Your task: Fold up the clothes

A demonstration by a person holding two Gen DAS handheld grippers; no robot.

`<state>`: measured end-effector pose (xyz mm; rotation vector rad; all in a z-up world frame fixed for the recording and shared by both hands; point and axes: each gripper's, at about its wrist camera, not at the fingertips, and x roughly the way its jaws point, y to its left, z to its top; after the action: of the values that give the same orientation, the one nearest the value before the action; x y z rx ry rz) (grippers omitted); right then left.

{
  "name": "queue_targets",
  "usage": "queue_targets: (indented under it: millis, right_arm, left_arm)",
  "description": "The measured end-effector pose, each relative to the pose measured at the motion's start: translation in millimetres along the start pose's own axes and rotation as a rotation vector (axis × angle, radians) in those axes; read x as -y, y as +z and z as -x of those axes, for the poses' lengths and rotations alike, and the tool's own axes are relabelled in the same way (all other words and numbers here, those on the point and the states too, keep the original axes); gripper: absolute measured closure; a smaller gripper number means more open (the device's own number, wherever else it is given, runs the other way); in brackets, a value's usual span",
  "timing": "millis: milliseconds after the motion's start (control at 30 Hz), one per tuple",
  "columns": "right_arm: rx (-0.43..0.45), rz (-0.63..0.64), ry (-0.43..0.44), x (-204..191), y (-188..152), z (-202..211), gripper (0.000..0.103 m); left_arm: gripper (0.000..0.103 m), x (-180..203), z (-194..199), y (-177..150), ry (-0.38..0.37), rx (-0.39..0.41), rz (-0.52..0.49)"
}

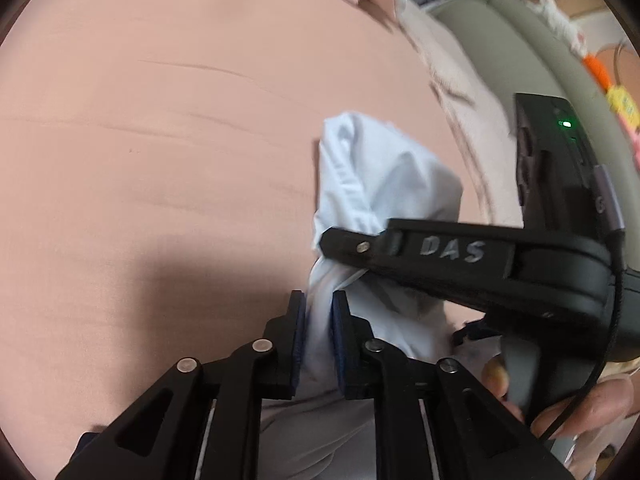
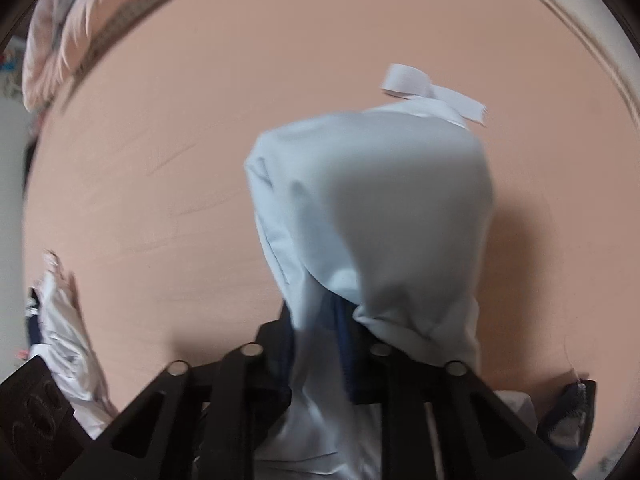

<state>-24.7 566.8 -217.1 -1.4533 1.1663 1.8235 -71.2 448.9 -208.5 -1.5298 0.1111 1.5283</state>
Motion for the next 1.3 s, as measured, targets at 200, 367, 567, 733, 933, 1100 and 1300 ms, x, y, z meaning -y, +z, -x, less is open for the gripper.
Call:
queue_targets:
  millis: [200,367,567,733,933,1100,1300]
  right_arm:
    - [-0.004,-0.133,0.249,36.8,7.5,-1.5,0.099]
    - [-0.002,-0.169,0.382,41.7,8.4,-1.9,0.098]
    - [0.021,-0.165,0.450,25.7,-2.4,-1.7,0.097]
    - [0.039,-0.135,0.418,29.4,-10.3,-4.1,0.097]
    - [0.074,-0.113,0.353,38.6,-33.9,25.7,0.097]
    - [0.116,-0.080,0.373,19.2,-44.8,54.1,0.097]
    - [0.162,-0.054,0.428,-6.2,-51.0,87.1,0.097]
  left_arm:
    - [0.046,29.9,-2.4,4.0,0.184,-0.017,-0.166]
    - [0.046,32.2,-9.4,9.8,0.176,-0.029,-0.179]
    - [0.077,43.7,-13.0,15.9,0.168,-0.005,-0.215]
    - [0.093,46.7,-1.7,5.9,0.177,0.019,-0.234]
    - [0.096,55.6,27.5,2.4,0.150,0.085,-0.203]
    - [0.097,62.7,51.8,0.6,0.128,0.141,-0.178]
    - [0.097,60.5,97.5,5.7,0.124,0.212,-0.197]
